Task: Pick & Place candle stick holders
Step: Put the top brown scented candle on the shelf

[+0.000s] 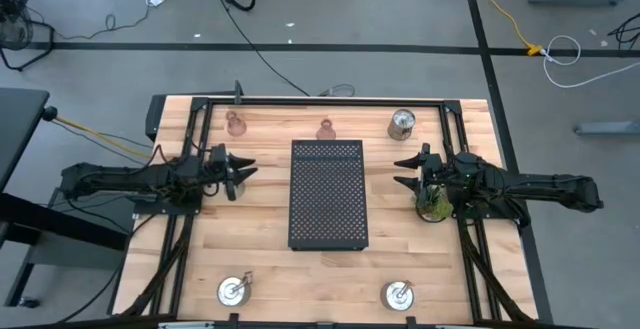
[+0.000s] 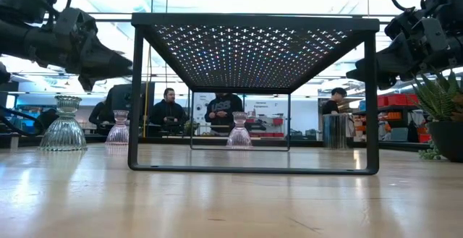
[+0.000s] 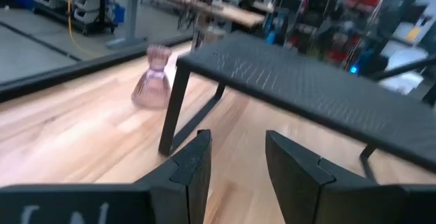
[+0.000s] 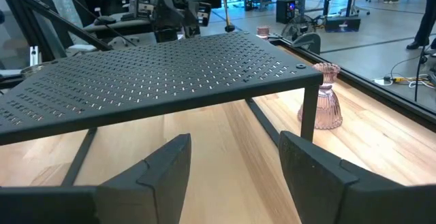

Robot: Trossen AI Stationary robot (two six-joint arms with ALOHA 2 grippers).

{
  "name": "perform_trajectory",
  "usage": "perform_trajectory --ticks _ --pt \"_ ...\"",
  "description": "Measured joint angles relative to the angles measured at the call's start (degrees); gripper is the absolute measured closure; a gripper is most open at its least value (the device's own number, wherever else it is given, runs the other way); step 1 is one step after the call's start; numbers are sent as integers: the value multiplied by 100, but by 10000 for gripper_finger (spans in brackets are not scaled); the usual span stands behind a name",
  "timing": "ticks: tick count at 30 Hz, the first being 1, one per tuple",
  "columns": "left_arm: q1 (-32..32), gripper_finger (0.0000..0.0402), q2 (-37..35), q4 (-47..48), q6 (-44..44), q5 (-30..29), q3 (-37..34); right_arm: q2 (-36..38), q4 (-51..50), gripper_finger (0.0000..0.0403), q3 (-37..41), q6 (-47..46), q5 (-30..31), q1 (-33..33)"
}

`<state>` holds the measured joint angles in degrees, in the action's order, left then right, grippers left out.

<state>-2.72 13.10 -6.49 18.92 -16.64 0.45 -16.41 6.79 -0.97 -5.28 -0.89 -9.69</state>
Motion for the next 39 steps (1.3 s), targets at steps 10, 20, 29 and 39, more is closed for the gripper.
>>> perform_trajectory --ticks 10,20,29,39 --pt "-1 259 3 -99 294 61 0 1 0 179 0 -2 0 0" --pt "-1 259 1 -133 675 -53 0 0 70 179 0 288 208 -2" --pt "-1 259 1 -137 1215 -199 0 -1 492 179 0 253 142 0" --pt "-1 259 1 -104 1189 -415 0 1 2821 179 0 -2774 -16 21"
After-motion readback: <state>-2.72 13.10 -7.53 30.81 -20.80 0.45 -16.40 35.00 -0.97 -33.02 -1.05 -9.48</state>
